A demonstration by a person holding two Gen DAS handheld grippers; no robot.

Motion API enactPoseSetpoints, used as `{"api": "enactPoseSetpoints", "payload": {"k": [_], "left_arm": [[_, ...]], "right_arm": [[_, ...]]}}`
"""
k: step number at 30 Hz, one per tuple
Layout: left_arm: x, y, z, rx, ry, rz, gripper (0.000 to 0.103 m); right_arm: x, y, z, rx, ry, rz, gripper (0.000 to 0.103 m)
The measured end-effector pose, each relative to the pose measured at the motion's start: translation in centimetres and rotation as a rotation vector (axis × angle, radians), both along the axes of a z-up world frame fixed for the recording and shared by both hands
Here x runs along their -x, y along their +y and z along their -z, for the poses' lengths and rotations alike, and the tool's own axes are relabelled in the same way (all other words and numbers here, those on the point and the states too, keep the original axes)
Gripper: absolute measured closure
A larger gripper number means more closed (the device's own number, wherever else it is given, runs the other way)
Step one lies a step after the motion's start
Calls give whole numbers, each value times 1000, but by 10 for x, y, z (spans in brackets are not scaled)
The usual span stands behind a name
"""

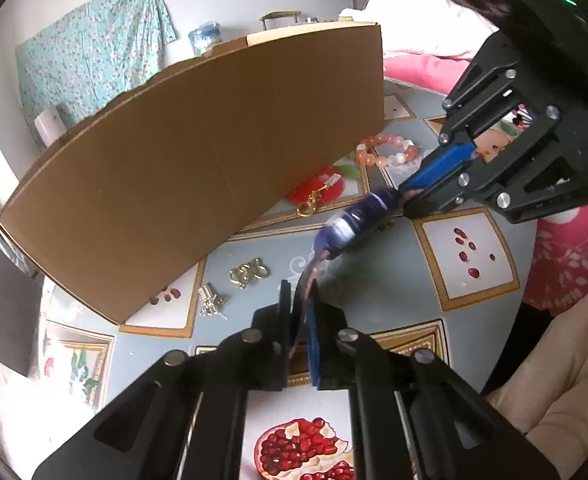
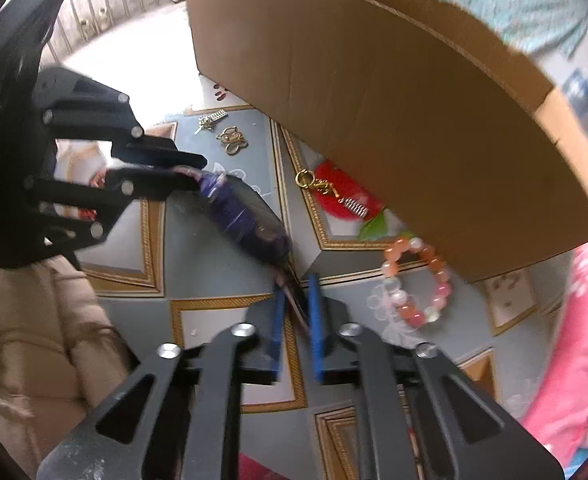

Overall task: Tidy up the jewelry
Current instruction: 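Carry the smartwatch with the right tool over the box and lower it in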

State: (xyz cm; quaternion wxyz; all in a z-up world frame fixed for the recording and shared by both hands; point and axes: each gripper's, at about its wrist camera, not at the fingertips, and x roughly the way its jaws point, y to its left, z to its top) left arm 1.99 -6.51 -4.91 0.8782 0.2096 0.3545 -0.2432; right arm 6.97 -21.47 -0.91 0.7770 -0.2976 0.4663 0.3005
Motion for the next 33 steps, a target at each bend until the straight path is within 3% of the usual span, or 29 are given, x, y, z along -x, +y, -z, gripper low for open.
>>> {"api": "enactPoseSetpoints", "payload": {"k": [7,12,16,19,22,24,28,33], "left_arm": [[13,1,-36,-14,-116,-16,100],[27,10,-104,-6,-285,-11,100],[23,17,-154,-13,-404,9,100],[0,18,-169,-73,-469,5,100],[-35,13,-168,-163,-493,25,100],[-66,13,-158,-225,-468,45,100],[-119,-1,-133,-325,-390,91,100],[-170,-25,-99,-473,-349,161,100]], "right_arm": [[36,1,-30,7,-217,-26,102],[56,4,-79,-22,-391,-93,102],[39,6,-120,-96,-451,-131,102],[4,9,-138,-96,-510,-145,102],[-35,20,-136,-30,-543,-163,102],[-66,19,-129,13,-526,-176,102],[-128,14,-112,53,-469,-164,102],[-193,15,-95,16,-335,-91,102]]}}
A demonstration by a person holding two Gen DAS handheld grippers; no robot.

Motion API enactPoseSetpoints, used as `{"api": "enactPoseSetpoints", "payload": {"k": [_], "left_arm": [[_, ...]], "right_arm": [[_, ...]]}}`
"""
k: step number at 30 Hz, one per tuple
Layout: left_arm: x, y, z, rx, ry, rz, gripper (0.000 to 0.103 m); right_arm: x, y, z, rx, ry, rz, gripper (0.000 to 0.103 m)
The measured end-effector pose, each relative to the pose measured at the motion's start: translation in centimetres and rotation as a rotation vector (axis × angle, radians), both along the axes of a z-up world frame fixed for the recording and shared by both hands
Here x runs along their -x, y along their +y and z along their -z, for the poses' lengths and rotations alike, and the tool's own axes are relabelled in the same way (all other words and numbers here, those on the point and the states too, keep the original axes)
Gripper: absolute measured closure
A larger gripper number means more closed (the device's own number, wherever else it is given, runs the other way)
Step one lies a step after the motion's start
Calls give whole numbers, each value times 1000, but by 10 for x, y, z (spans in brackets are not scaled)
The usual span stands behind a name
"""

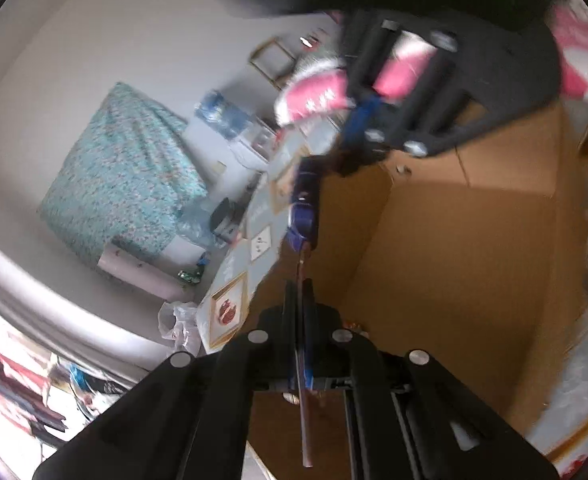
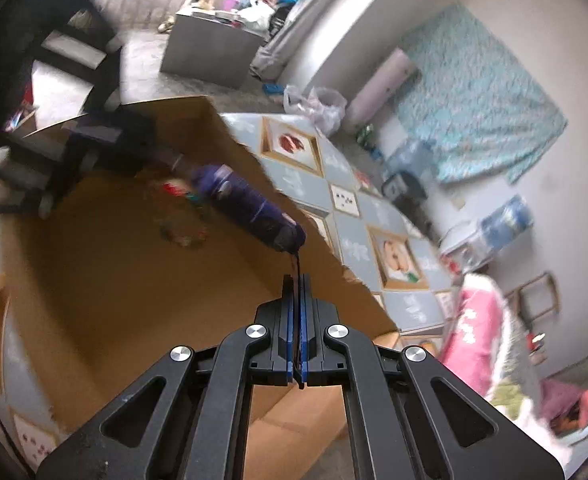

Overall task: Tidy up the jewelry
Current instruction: 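Carry the smartwatch with the right tool over the box and lower it in, then open the right tool to release the smartwatch inside the box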

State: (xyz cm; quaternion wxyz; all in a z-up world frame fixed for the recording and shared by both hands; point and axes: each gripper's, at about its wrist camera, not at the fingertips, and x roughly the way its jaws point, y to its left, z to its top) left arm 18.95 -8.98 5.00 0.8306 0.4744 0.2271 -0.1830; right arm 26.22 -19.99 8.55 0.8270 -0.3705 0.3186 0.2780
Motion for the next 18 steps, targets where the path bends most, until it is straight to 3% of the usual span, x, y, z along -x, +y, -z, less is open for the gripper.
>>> {"api": "enactPoseSetpoints", "payload": {"k": [4,7,11,15,18], "left_arm": [[-21,-17,36,-148,113,43,97],[-32,-28,56,-187,247,44,94],[-38,-33,57,-164,308,34,81],[-44,-26,41,-119,308,9,53],[-45,-13,22,-42,311,-27,51]], "right_arm": [[-21,-9,9,-39,131,62,96],[-19,-23,6,-89,151,107,85],[-13,-41,-4,-164,199,143,81],[-16,-54,-11,-204,228,181,77],[-18,-60,-18,-258,276,209,76]]}}
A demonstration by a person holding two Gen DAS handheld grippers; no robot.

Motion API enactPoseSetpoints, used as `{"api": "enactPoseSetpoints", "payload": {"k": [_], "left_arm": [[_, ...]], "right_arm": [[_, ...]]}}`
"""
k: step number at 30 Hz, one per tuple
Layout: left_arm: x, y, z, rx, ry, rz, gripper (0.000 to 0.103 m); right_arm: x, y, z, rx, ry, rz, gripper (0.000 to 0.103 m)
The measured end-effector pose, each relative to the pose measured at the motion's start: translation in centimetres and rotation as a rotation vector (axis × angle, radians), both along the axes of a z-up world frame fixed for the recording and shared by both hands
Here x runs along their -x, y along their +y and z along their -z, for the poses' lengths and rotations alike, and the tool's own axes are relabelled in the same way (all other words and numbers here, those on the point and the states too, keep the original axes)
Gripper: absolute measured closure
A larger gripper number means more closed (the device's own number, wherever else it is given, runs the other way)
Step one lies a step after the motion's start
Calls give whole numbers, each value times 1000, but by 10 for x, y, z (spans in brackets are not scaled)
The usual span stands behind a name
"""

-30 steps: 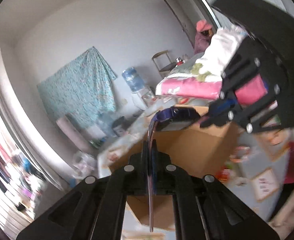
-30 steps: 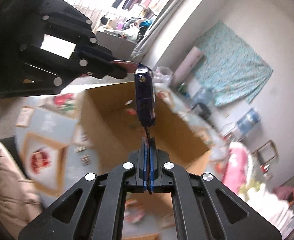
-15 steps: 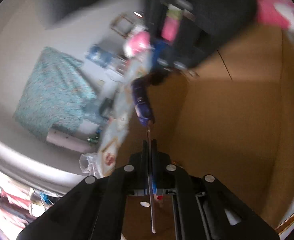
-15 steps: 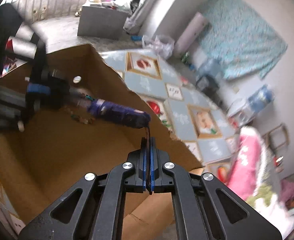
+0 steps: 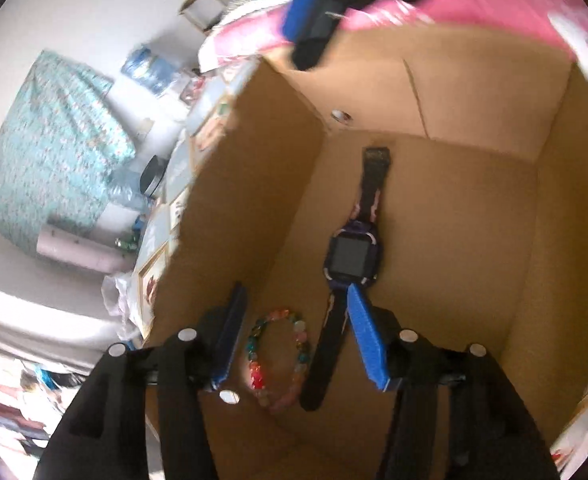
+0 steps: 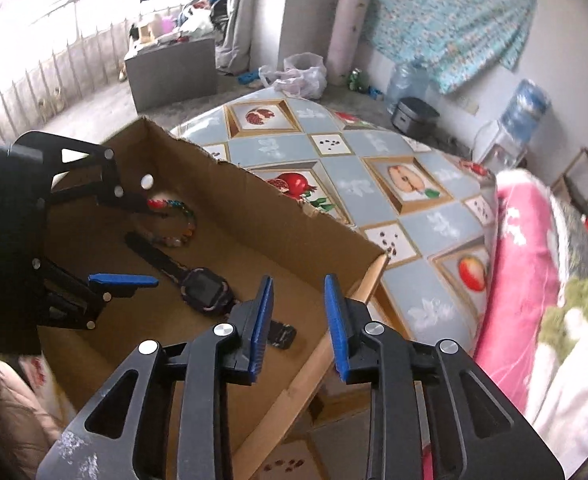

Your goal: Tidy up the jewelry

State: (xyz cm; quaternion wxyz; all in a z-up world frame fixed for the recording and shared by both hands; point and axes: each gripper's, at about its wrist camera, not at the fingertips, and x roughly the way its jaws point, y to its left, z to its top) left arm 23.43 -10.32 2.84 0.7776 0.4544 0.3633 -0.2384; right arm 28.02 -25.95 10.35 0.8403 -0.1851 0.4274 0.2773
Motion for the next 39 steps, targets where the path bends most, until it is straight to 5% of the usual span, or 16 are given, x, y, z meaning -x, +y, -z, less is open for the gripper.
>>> {"api": "enactPoseSetpoints", "payload": {"k": [4,8,11,16,19,25,29,39], "left_arm": [[12,27,-44,153,-38,-120,49],[30,78,-93,353,-118,-296,42],[55,103,-114,511,-152,-397,39],[109,155,-108,759,-124,-533,35],[136,167,-89,801,-108,-580,35],[157,174,-37,798,-5,-643,34],[163,178,-22,804,18,-668,34],[160,180,-7,802,12,-675,34]], "right_arm": [[2,4,-13,-79,67,18,71],[3,25,-14,-117,167,-18,53],[-4,57,9,-59,302,-25,43],[-17,92,65,147,393,-11,44],[-22,103,94,276,402,-22,52],[-20,120,127,466,384,-99,52],[-16,126,128,528,292,-140,58],[-28,116,127,622,125,-8,62]]}}
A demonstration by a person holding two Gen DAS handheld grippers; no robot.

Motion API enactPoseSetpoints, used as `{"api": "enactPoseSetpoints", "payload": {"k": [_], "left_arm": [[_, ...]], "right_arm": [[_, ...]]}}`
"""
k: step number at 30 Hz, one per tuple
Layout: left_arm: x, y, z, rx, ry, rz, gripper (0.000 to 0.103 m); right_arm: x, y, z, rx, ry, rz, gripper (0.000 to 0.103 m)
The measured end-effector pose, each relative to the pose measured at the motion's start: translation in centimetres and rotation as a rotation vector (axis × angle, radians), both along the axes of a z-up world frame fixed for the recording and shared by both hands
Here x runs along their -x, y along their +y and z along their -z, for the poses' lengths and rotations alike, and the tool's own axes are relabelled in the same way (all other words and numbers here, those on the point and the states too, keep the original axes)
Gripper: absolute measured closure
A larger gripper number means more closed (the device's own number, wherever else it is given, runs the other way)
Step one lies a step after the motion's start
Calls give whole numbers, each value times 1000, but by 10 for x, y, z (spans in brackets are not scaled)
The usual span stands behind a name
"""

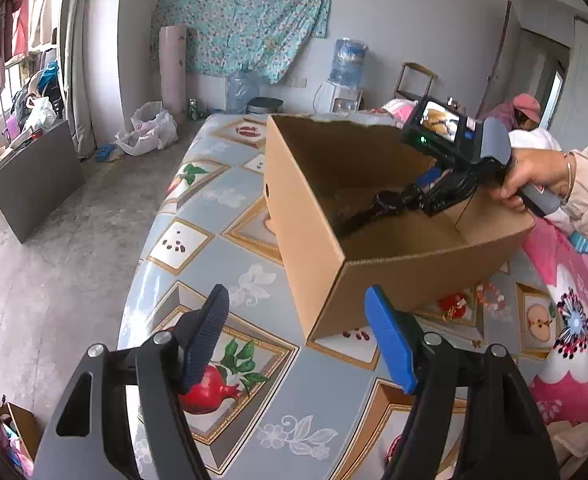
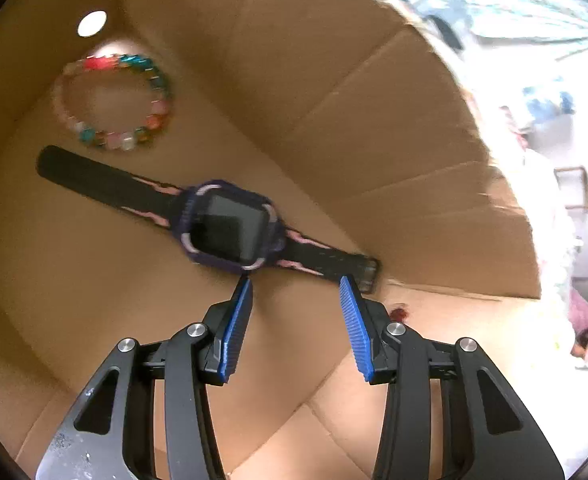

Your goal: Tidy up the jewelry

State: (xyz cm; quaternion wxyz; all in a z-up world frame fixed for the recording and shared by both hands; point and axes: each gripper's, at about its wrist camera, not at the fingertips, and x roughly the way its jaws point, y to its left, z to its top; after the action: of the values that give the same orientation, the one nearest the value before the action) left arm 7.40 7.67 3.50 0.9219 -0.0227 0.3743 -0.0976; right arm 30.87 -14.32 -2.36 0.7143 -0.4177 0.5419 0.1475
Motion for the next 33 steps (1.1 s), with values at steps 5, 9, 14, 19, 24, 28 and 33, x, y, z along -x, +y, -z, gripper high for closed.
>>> {"api": "enactPoseSetpoints", "payload": {"k": [5,9,14,19,24,28,33], "left_arm": [[4,-4,4,10,9,14,34],[10,-9,5,6,-4,32,34],[21,-25,17,-25,5,89,32],[28,-46,36,-59,41,157,31],[25,-67,59,-109,107,189,31],[25,-76,69,-121,130,198,30],[25,-83,81,-184,165,182,26]], "right_arm": [[11,-8,-18,-74,-45,32,62],[32,-26,-66,-273,-93,78,62],[96,-73,-137,-652,-132,109,53],[167,-98,-158,-893,-105,72,40],[195,-108,-112,-943,11,190,39],[204,-123,-69,-956,126,368,40],[235,-109,-43,-804,57,405,43]]}}
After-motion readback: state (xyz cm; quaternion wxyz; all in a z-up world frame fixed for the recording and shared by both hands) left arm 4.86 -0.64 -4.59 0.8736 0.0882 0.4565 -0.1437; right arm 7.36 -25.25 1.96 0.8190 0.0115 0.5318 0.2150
